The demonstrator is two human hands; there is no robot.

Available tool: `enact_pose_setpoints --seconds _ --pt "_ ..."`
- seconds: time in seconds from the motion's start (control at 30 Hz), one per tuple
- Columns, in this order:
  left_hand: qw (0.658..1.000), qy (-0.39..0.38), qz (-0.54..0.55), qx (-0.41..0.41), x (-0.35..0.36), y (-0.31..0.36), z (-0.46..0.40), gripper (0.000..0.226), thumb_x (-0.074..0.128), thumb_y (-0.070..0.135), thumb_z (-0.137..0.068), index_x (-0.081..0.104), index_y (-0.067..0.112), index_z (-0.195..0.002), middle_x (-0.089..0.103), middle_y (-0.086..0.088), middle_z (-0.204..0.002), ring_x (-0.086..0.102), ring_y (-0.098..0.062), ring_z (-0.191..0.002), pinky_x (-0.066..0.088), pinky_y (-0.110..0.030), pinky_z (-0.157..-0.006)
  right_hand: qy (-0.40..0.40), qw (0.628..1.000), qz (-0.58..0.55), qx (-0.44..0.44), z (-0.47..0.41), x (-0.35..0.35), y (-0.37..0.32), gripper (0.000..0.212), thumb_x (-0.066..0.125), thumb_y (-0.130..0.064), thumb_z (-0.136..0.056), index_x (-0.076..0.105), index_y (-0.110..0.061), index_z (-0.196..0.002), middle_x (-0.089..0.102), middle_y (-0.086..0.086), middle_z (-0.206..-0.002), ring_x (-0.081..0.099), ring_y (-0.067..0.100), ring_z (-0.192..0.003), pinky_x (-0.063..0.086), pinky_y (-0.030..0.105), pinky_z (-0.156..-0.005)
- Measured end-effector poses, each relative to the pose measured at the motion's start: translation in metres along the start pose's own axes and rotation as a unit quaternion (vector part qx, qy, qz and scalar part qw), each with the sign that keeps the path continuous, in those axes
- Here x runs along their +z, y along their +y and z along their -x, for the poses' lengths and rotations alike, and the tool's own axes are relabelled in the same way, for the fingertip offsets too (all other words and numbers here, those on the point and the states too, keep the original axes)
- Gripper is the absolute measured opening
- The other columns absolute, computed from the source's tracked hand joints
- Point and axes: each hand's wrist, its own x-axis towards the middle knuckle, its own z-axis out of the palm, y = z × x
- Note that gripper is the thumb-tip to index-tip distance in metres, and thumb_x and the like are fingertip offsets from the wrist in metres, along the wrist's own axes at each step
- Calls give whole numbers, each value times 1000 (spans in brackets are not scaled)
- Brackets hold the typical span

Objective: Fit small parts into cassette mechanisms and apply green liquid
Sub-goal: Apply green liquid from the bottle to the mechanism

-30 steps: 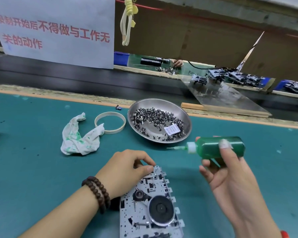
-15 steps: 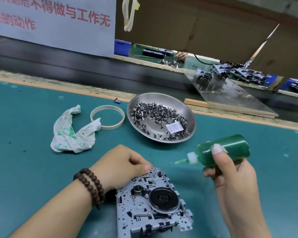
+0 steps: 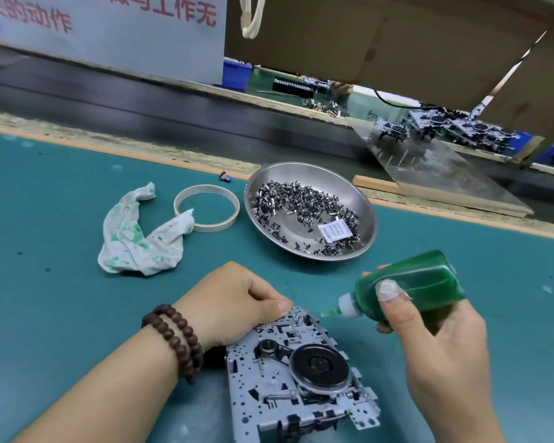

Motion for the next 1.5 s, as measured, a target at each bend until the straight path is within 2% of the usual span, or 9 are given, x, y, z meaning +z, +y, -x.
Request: enact_pose_setpoints --seconds 0.13,0.3,0.4,0.57,0.9,1.07,1.2,1.3,1.5 --pt "1000 1 3 6 1 0 0 9 69 33 -80 73 32 -73 73 15 -78 64 -2 -76 49 -16 -75 -18 1000 9 -19 1 2 -1 17 68 -28 -72 62 -12 -78 71 -9 -64 65 0 -61 48 10 -55" --pt "1000 1 11 8 0 -1 0 10 69 33 -80 74 31 -71 73 13 -76 61 -2 -71 50 -21 -77 -13 999 44 -17 0 2 1 25 70 -38 -69 64 -16 -77 73 -6 -69 66 4 -65 50 16 -59" --pt "1000 0 8 6 0 0 0 10 68 35 -80 74 32 -73 73 11 -77 61 -3 -71 51 -23 -79 -4 998 54 -18 0 1 2 29 61 -47 -68 65 -20 -77 73 -7 -71 66 5 -66 50 16 -60" --pt "1000 -2 10 7 0 0 1 11 68 34 -80 74 30 -73 74 8 -79 60 -5 -71 51 -22 -76 -7 998 62 -22 1 0 4 29 60 -49 -69 65 -21 -77 73 -3 -72 67 8 -69 51 20 -61" --pt "1000 -7 19 0 1 1 2 11 68 34 -80 75 30 -72 74 -3 -84 57 -10 -71 52 -30 -82 -27 997 58 -52 1 2 1 14 57 -43 -75 64 -31 -78 71 -15 -68 66 2 -68 48 11 -59" --pt "1000 -3 16 0 0 1 2 10 69 34 -80 74 31 -73 74 6 -78 59 -6 -68 50 -20 -72 -27 997 55 -52 1 1 1 15 57 -43 -75 63 -29 -77 72 -12 -68 66 5 -69 48 12 -60" --pt "1000 3 9 2 0 0 1 8 69 33 -80 75 30 -75 72 16 -74 62 -1 -71 50 -20 -80 -24 997 58 -54 1 0 3 10 67 -33 -76 62 -25 -72 71 -13 -66 66 3 -68 48 12 -59" --pt "1000 1 11 2 0 0 0 8 69 34 -80 74 31 -74 71 18 -72 62 1 -68 50 -20 -80 -19 997 52 -56 1 0 3 6 61 -27 -77 61 -22 -73 70 -15 -64 66 1 -66 48 10 -58" --pt "1000 0 11 3 0 0 0 8 69 34 -80 74 32 -73 72 17 -74 63 0 -71 49 -18 -79 -23 997 44 -60 1 2 0 10 66 -36 -75 62 -28 -74 70 -15 -66 66 2 -66 47 10 -58"
